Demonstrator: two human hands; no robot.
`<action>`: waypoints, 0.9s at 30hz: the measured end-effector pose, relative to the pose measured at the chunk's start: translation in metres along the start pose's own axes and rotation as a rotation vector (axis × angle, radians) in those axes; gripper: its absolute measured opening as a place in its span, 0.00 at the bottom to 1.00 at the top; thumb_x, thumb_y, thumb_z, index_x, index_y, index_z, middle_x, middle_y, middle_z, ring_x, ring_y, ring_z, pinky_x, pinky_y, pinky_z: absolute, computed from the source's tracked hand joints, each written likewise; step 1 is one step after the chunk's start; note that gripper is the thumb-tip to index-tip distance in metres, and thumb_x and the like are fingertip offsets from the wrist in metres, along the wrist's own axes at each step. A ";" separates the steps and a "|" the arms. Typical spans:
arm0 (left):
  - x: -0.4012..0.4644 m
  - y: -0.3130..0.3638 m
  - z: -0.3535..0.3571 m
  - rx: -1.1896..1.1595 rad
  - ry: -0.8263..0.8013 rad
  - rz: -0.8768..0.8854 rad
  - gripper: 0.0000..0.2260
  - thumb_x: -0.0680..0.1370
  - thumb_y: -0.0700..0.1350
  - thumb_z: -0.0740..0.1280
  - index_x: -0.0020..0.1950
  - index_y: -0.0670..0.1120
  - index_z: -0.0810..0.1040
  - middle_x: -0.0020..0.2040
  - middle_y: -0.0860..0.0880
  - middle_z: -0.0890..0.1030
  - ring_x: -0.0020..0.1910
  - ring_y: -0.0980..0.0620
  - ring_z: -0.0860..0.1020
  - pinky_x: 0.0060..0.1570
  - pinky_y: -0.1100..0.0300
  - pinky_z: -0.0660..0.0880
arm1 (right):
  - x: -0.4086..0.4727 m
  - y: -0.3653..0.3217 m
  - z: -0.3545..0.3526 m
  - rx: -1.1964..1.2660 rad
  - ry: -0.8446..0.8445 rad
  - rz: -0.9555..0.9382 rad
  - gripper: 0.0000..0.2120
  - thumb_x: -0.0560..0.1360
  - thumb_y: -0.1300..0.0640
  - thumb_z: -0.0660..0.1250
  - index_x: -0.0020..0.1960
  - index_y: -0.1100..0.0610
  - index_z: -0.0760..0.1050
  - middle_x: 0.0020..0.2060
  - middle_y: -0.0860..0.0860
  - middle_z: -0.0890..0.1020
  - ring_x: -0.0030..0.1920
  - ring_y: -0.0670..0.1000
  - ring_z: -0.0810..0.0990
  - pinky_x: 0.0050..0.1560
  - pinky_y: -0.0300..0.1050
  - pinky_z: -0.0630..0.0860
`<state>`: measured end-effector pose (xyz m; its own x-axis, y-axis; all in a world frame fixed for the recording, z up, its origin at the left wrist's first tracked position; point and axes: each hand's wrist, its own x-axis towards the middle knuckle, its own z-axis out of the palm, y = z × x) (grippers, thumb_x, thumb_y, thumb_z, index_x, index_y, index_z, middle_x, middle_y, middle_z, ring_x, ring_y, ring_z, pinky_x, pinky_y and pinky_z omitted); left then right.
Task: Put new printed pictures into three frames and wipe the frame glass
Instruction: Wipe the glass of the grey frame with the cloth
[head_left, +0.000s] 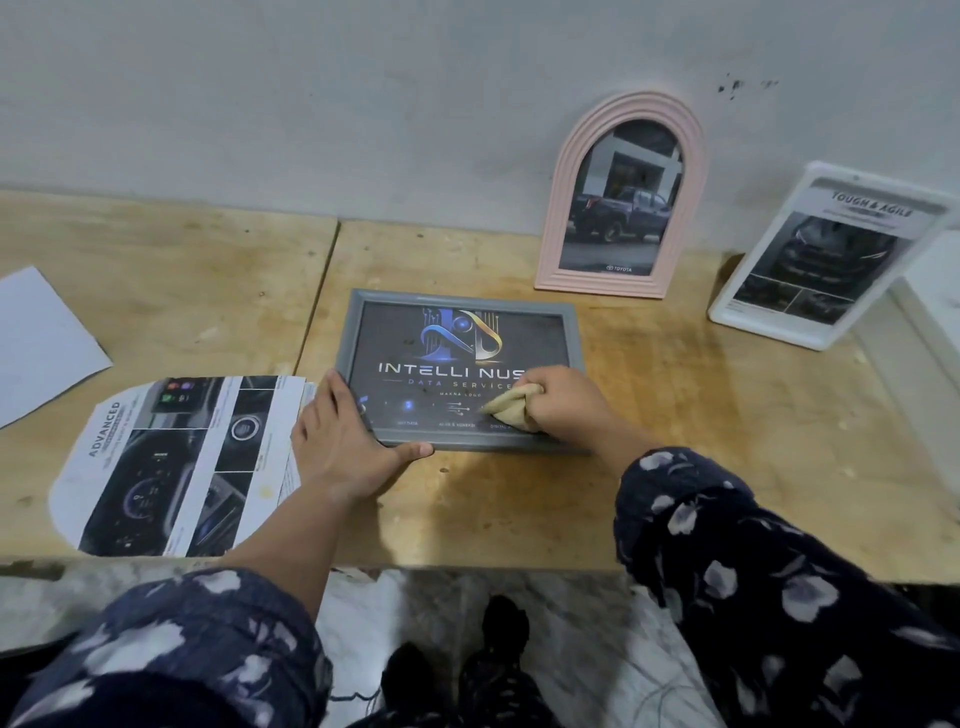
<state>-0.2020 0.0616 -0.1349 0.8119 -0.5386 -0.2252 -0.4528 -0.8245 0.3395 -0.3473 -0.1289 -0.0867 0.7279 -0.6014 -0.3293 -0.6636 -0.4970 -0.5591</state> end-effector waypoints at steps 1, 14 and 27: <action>0.000 0.000 0.000 0.000 -0.006 -0.004 0.64 0.58 0.75 0.69 0.78 0.43 0.38 0.79 0.45 0.48 0.77 0.43 0.50 0.74 0.46 0.51 | 0.007 -0.007 -0.006 0.053 0.028 0.006 0.11 0.67 0.64 0.59 0.39 0.51 0.76 0.36 0.50 0.80 0.41 0.54 0.77 0.35 0.42 0.68; 0.007 0.000 0.001 -0.058 0.023 -0.030 0.65 0.56 0.73 0.72 0.78 0.46 0.40 0.78 0.48 0.50 0.77 0.45 0.51 0.73 0.46 0.51 | 0.078 -0.010 0.040 -0.160 0.153 -0.234 0.33 0.70 0.74 0.55 0.70 0.50 0.70 0.72 0.49 0.69 0.62 0.55 0.68 0.61 0.40 0.64; 0.001 -0.001 0.002 -0.077 0.010 -0.043 0.66 0.56 0.74 0.71 0.78 0.46 0.39 0.79 0.47 0.48 0.77 0.44 0.50 0.74 0.46 0.50 | 0.015 -0.016 0.040 0.116 0.028 -0.113 0.19 0.68 0.59 0.54 0.47 0.57 0.83 0.39 0.51 0.82 0.42 0.53 0.77 0.37 0.41 0.71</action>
<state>-0.2015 0.0619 -0.1376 0.8338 -0.5007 -0.2325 -0.3876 -0.8309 0.3993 -0.3190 -0.1050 -0.1134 0.7904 -0.5639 -0.2393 -0.5526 -0.4878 -0.6758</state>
